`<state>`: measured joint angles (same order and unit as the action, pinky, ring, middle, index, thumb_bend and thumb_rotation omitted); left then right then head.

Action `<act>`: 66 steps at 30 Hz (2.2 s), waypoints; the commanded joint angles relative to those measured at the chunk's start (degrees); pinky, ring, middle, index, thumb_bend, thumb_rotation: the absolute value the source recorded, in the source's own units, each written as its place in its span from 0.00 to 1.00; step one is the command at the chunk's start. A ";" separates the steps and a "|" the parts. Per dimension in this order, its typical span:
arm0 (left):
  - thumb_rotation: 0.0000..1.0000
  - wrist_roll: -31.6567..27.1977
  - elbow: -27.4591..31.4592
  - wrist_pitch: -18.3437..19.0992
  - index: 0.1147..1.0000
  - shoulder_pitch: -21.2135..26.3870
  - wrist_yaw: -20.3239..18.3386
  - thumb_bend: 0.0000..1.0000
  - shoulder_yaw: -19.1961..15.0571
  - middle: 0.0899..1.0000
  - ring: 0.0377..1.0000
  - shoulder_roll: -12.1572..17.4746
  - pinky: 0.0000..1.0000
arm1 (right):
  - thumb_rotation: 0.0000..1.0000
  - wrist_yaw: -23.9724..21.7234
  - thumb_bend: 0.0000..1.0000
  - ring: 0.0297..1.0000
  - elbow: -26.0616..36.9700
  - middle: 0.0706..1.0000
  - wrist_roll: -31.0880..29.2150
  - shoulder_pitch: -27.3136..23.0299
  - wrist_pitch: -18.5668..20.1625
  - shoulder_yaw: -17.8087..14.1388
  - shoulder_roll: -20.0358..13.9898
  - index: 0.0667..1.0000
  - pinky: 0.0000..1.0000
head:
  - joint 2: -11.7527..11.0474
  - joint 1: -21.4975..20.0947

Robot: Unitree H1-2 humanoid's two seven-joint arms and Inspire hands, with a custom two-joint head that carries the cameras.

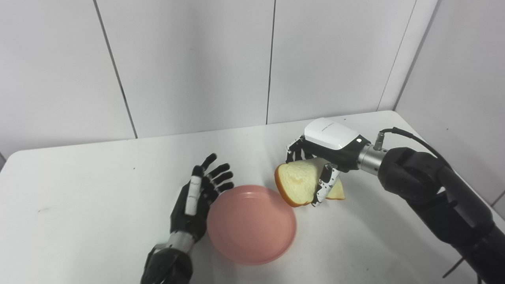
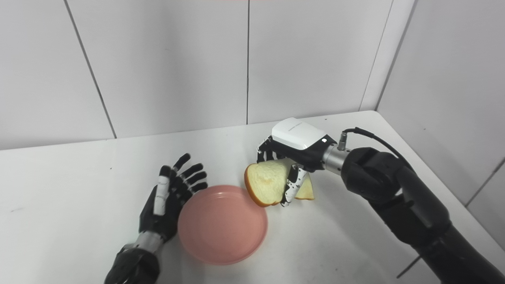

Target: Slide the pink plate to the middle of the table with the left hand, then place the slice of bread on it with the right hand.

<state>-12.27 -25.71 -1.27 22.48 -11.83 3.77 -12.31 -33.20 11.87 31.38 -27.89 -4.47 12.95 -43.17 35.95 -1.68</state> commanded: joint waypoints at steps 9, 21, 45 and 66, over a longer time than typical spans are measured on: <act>0.81 1.30 -3.80 2.39 0.85 -1.56 2.92 0.91 0.81 0.73 0.74 -1.66 0.72 | 0.01 -0.35 0.53 0.34 3.59 0.42 -0.63 -1.39 -2.52 0.64 1.90 0.46 0.29 | 0.93 3.58; 0.82 1.81 -4.77 2.00 0.87 -0.98 3.91 0.91 1.45 0.77 0.76 -2.74 0.76 | 0.01 0.96 0.53 0.36 1.02 0.44 1.41 1.22 -2.83 3.13 7.26 0.45 0.32 | 1.52 5.51; 0.81 1.27 -3.92 2.50 0.88 -1.53 3.41 0.91 1.66 0.80 0.79 -2.64 0.77 | 0.01 1.14 0.53 0.38 -2.30 0.44 3.21 1.47 -3.26 5.79 12.38 0.45 0.33 | 1.91 5.98; 0.81 1.71 -4.05 2.33 0.86 -1.83 3.68 0.90 1.72 0.74 0.74 -2.39 0.75 | 0.44 2.08 1.00 0.90 -1.24 0.85 5.08 1.03 -2.22 4.30 12.09 0.72 0.82 | 1.80 5.64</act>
<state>-11.20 -27.79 -2.00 23.75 -9.59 5.47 -13.11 -31.72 8.71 36.51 -24.75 -7.00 18.47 -30.24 37.79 3.87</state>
